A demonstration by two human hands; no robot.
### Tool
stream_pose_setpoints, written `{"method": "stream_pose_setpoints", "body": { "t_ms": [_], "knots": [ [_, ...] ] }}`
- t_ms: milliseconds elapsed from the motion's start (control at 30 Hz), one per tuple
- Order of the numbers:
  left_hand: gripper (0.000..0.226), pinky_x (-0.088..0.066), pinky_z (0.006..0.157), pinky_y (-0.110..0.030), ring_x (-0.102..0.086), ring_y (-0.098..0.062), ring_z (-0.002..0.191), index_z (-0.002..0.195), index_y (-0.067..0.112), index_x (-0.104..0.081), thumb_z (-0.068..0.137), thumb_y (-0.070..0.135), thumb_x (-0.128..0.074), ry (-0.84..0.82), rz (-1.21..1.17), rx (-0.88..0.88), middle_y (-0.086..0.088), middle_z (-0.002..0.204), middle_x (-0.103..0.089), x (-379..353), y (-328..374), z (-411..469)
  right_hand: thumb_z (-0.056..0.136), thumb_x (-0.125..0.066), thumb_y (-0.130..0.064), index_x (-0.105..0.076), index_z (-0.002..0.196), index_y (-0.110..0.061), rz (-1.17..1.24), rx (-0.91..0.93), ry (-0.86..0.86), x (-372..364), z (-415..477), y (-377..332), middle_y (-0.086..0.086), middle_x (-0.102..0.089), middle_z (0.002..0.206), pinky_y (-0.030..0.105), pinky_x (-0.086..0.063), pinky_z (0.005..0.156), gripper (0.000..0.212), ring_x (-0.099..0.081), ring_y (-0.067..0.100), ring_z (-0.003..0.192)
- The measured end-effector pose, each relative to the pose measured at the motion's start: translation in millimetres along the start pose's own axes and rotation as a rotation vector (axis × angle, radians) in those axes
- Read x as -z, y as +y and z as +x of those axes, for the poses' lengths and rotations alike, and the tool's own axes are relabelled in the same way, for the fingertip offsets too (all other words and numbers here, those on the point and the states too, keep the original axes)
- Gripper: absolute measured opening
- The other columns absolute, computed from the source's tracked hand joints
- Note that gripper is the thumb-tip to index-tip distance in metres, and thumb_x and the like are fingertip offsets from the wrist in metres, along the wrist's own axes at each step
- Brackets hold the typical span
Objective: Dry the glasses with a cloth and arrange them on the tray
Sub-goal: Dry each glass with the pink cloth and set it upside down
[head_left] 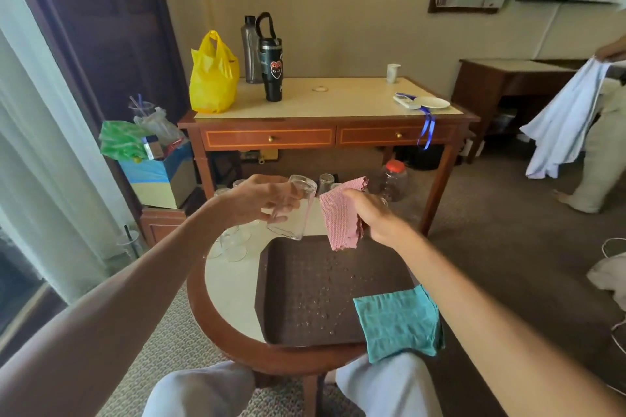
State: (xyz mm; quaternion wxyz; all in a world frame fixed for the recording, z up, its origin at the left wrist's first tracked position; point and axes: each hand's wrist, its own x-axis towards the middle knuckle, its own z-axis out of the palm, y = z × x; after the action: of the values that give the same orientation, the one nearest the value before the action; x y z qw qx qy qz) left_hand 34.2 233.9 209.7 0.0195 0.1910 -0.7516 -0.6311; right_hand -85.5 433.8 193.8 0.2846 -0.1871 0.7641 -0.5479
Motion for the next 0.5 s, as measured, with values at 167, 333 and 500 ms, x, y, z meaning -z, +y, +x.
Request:
{"method": "stream_pose_setpoints", "body": {
  "t_ms": [167,333,500],
  "knots": [
    [0.036,-0.055,0.089,-0.044,-0.064,-0.031,0.105,0.12,0.004,-0.07,0.088,0.019,-0.078,0.091,0.01,-0.006,-0.016,0.104,-0.069,-6,3,1,0.107,-0.039,-0.038,-0.052,0.134,-0.006,0.046,-0.014,-0.003,-1,-1,8,0.007,-0.054,0.123,0.032,-0.038,0.094,0.043,-0.048,0.018,0.106],
    [0.059,-0.054,0.078,-0.031,-0.07,-0.018,0.094,0.128,0.015,-0.054,0.079,0.017,-0.086,0.158,-0.055,-0.03,-0.008,0.103,-0.07,-21,15,-4,0.101,-0.04,-0.053,-0.063,0.118,-0.004,0.116,0.023,0.027,-6,-1,10,0.012,-0.065,0.116,0.033,-0.04,0.09,0.058,-0.058,0.018,0.099],
    [0.054,-0.052,0.08,-0.034,-0.07,-0.017,0.091,0.126,0.01,-0.06,0.079,0.013,-0.086,0.089,-0.105,-0.034,-0.007,0.098,-0.073,-35,18,-5,0.099,-0.045,-0.054,-0.066,0.114,-0.01,0.421,0.005,0.037,-19,-6,1,0.009,-0.07,0.103,0.037,-0.047,0.091,0.051,-0.063,0.028,0.104]
  ]
}}
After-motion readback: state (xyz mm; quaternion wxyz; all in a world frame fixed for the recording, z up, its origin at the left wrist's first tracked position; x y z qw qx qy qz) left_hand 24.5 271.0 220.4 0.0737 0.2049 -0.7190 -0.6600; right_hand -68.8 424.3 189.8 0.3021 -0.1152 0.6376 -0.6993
